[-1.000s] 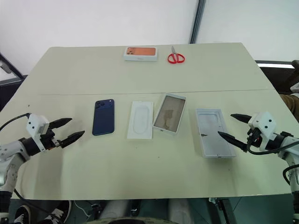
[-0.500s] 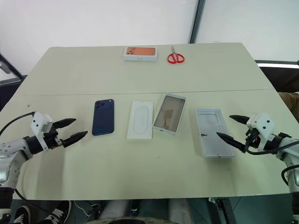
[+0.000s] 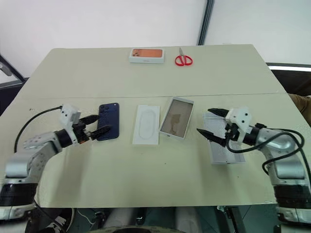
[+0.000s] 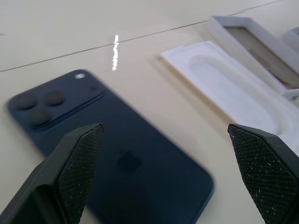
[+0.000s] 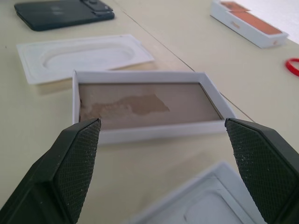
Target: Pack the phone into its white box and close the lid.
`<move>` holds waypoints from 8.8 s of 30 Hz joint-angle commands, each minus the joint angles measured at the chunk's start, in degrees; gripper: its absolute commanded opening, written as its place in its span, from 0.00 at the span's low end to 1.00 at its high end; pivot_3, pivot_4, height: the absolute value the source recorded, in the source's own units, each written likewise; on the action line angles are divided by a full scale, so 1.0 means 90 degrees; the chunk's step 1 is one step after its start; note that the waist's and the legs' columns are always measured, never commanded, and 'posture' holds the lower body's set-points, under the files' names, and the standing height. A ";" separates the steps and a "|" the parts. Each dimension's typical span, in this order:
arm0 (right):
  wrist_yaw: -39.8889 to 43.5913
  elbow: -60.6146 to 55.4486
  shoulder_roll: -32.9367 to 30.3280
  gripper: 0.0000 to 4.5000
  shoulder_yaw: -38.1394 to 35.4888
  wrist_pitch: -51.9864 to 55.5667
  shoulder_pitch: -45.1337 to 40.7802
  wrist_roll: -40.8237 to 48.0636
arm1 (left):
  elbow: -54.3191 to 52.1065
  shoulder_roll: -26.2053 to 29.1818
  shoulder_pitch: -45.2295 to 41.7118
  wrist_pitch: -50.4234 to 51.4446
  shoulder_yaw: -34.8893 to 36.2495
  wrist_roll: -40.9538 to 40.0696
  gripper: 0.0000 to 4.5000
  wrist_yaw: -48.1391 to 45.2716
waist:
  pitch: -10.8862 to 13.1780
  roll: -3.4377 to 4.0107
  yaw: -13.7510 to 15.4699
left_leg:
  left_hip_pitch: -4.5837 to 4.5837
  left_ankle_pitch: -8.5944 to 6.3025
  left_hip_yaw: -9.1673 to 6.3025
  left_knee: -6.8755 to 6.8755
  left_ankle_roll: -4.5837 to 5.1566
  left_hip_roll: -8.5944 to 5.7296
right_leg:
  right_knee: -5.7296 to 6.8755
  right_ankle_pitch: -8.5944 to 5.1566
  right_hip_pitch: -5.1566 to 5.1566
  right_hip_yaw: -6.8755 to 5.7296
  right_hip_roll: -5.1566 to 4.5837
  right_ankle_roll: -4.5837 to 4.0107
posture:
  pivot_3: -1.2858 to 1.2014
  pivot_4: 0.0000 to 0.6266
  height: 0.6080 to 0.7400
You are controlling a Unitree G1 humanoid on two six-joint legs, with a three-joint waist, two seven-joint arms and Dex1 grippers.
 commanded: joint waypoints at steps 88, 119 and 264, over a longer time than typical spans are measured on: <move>0.0505 -0.0787 0.1215 0.07 0.2482 0.0245 -0.0448 -0.0766 | 0.0940 -0.2998 -0.2396 0.4078 0.2442 -0.4495 0.00 0.4900 | 0.0017 -0.0035 0.0096 | 0.0005 0.0012 -0.0007 0.0010 -0.0020 -0.0004 | 0.0020 0.0005 0.0017 -0.0007 0.0016 0.0011 | 0.52 0.24 1.00; 0.0278 -0.0761 0.0182 0.97 0.0491 0.0319 0.0086 -0.0065 | 0.0153 -0.3352 -0.0853 0.3624 0.0910 -0.5412 0.00 0.5792 | 0.0025 -0.0047 0.0129 | 0.0001 0.0006 0.0001 0.0012 -0.0010 -0.0005 | 0.0002 0.0005 0.0022 -0.0002 0.0007 0.0009 | 0.52 0.24 1.00; -0.1981 0.3924 0.4474 0.02 0.4414 -0.0321 -0.4411 -0.4442 | 0.3470 -0.0686 -0.2134 0.5615 0.1565 -0.2580 1.00 0.2013 | 0.0000 -0.0023 -0.0002 | 0.0014 0.0036 -0.0023 -0.0025 -0.0059 -0.0012 | 0.0078 0.0009 -0.0053 0.0009 0.0021 -0.0001 | 0.52 0.24 1.00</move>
